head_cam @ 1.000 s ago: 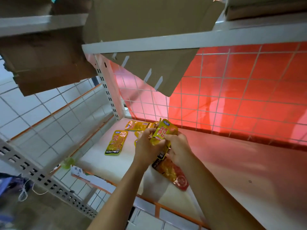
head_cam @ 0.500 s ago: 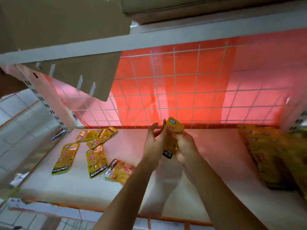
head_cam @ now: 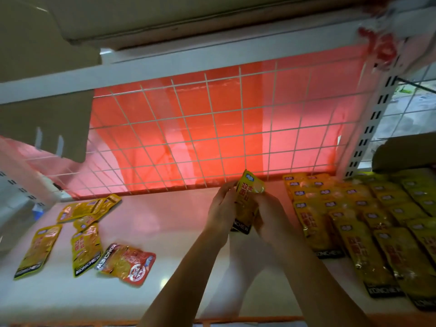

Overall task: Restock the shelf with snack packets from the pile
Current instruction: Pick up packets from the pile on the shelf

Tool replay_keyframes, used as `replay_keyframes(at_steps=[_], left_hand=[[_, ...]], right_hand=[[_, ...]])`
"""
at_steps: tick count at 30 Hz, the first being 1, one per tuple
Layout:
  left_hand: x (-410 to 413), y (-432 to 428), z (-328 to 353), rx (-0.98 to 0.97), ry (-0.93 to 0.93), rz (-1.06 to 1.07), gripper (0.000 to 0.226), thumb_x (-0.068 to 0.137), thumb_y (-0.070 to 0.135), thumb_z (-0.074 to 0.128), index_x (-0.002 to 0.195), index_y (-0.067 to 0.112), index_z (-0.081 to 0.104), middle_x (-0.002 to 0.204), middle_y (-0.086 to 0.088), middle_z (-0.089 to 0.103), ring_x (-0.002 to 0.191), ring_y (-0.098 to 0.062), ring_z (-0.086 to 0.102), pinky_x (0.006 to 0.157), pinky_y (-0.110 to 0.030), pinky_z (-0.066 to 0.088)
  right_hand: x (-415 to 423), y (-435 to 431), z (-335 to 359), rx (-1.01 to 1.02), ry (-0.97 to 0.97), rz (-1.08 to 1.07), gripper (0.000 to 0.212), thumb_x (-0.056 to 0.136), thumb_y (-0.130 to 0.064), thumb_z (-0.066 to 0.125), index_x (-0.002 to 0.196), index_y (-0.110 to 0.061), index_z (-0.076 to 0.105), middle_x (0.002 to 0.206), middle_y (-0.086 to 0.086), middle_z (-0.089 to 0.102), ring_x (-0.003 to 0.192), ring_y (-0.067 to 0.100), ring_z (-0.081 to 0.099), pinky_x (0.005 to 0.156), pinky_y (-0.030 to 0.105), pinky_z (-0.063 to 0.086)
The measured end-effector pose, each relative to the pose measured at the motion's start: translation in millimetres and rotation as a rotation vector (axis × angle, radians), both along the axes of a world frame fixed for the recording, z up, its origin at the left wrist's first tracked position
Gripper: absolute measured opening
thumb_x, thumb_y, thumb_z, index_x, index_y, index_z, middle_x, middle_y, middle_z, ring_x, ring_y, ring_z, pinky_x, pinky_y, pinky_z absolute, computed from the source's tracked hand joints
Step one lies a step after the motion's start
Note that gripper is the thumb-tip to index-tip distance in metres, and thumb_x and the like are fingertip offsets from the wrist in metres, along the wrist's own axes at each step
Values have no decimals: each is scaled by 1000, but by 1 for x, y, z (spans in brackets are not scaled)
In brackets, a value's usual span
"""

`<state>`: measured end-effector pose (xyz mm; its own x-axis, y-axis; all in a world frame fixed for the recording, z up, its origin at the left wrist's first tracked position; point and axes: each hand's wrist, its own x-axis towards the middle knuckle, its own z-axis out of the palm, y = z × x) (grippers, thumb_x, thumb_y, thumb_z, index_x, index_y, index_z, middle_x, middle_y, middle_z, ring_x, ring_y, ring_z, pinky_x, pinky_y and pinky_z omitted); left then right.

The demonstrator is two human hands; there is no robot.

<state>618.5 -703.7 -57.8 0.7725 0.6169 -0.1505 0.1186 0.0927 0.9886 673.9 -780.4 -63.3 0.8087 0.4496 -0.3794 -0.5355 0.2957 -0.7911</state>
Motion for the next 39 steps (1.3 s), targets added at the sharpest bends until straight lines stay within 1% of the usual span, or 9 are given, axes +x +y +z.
replay_keyframes(at_steps=[7, 13, 18, 21, 26, 29, 31, 36, 39], left_hand=[[19, -33, 7, -167, -33, -173, 26, 89, 9, 51, 96, 31, 64, 78, -8, 70, 61, -19, 63, 53, -22, 45], [28, -58, -4, -192, -13, -104, 11, 85, 4, 67, 91, 7, 58, 62, -8, 56, 39, -12, 48, 38, -15, 34], [29, -85, -21, -130, 36, -94, 19, 87, -5, 60, 81, 12, 69, 80, -10, 67, 71, -21, 61, 70, -32, 51], [26, -98, -31, 7, 80, -114, 27, 84, -4, 63, 79, 21, 72, 84, -3, 71, 75, -16, 65, 69, -29, 54], [22, -114, -41, 245, 109, -184, 24, 79, 5, 74, 78, 27, 66, 85, -2, 72, 81, -21, 69, 72, -38, 59], [20, -120, -43, 486, 129, -243, 26, 79, 13, 75, 75, 34, 60, 75, 14, 67, 69, 3, 64, 64, -17, 53], [19, -123, -43, 613, 136, -251, 26, 79, 17, 74, 79, 36, 57, 70, 20, 61, 62, 9, 58, 57, -6, 44], [15, -123, -41, 721, 131, -274, 35, 78, 29, 77, 107, 23, 59, 84, 11, 62, 66, -8, 62, 62, -25, 52], [14, -124, -43, 759, 126, -294, 36, 77, 23, 78, 108, 18, 62, 95, 1, 62, 67, -10, 61, 61, -16, 46]], right_hand=[[19, -47, -1, 13, -48, 19, 24, 90, 1, 44, 85, -10, 64, 66, 6, 67, 59, 17, 65, 62, 31, 52], [35, -96, 1, -172, -182, -39, 19, 86, 1, 52, 86, -9, 68, 85, 16, 70, 76, 30, 69, 69, 41, 58], [49, -131, -5, -568, -397, -219, 37, 84, -17, 61, 120, -21, 55, 106, 1, 63, 89, 16, 62, 77, 34, 53], [52, -154, -3, -702, -522, -297, 46, 84, -14, 60, 127, -23, 47, 99, -11, 55, 75, 2, 52, 61, 23, 40], [51, -180, 1, -852, -590, -305, 46, 87, -12, 56, 131, -17, 44, 91, 0, 59, 82, 21, 56, 69, 27, 37], [45, -186, 2, -897, -625, -267, 50, 88, -9, 56, 134, -19, 40, 79, -8, 53, 77, 19, 55, 62, 24, 35], [42, -189, 3, -937, -653, -256, 51, 88, -7, 55, 135, -20, 40, 85, -3, 56, 81, 21, 57, 61, 22, 35], [33, -188, 5, -986, -688, -172, 62, 89, -9, 54, 145, -19, 31, 116, 14, 56, 107, 31, 56, 86, 37, 46], [19, -180, 2, -1048, -713, -116, 68, 91, -11, 56, 149, -17, 22, 131, 17, 42, 118, 32, 47, 83, 27, 36]])
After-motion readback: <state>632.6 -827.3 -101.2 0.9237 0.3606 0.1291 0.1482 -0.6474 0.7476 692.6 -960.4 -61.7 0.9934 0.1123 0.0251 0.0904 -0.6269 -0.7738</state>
